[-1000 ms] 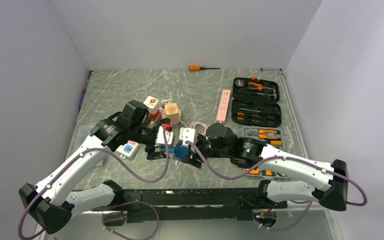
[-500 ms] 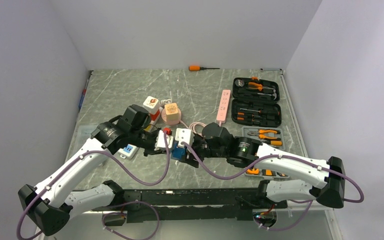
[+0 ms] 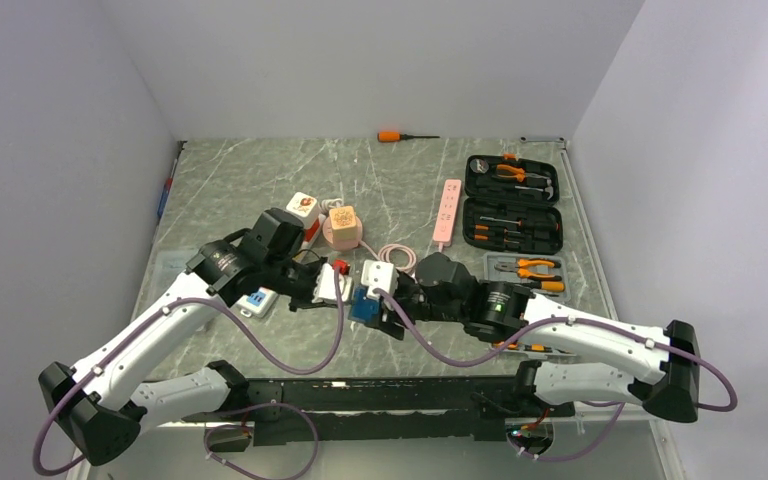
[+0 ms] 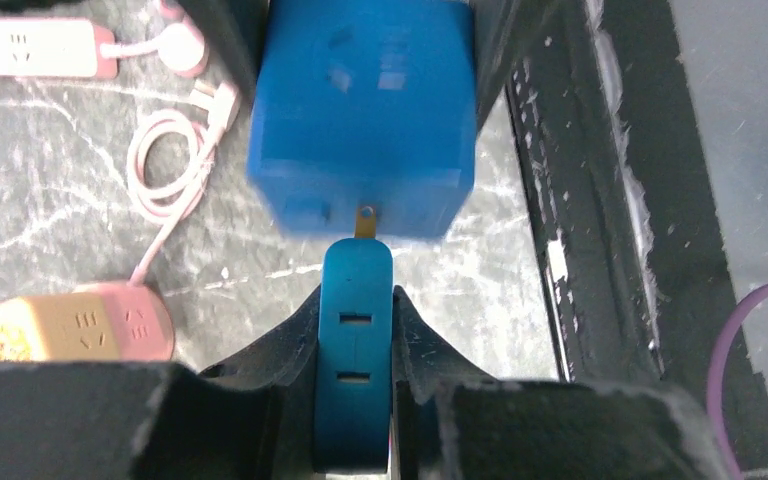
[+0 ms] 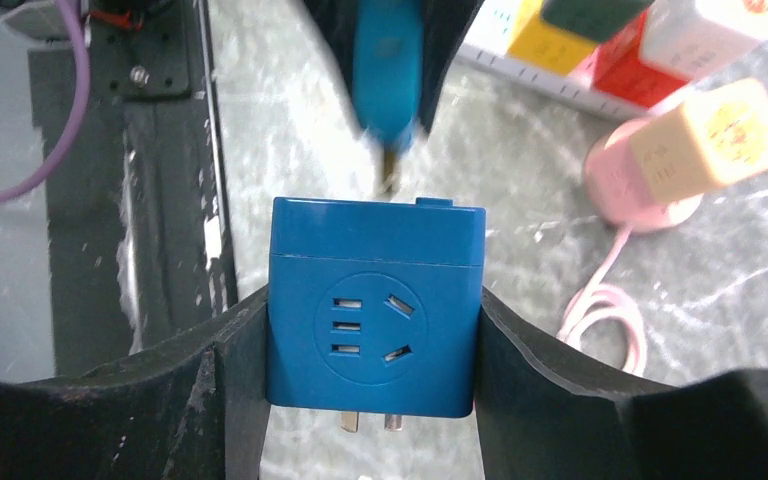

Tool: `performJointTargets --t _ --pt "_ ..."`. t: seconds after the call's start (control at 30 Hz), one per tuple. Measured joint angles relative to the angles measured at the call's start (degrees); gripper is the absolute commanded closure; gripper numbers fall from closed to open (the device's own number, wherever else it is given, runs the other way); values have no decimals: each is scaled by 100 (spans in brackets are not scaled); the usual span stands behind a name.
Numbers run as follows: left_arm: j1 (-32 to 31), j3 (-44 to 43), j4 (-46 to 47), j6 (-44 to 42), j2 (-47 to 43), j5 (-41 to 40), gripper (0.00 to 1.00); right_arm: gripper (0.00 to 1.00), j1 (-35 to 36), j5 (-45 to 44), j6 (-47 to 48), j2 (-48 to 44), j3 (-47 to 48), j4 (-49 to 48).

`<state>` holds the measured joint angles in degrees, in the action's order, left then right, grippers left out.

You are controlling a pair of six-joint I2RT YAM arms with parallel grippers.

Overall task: Pull the plug off the socket
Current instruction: Remove the plug from the socket, then place the plug at the center of the board.

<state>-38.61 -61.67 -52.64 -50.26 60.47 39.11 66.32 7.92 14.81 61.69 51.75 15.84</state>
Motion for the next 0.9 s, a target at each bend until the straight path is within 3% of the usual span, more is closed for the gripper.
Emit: performJointTargets --t 0.2,0.4,0.6,0.9 --pt "179 -9 -337 -321 -17 -706 100 100 55 111 -98 -433 -271 820" --pt "219 -168 -461 -428 59 -914 100 100 63 85 -260 -549 -442 1128" --pt "221 -199 -452 -245 192 -1056 100 100 17 -1099 -713 -610 -894 988" --pt "210 -645 -389 365 732 -1401 100 100 -1346 -1996 -2238 275 -1207 212"
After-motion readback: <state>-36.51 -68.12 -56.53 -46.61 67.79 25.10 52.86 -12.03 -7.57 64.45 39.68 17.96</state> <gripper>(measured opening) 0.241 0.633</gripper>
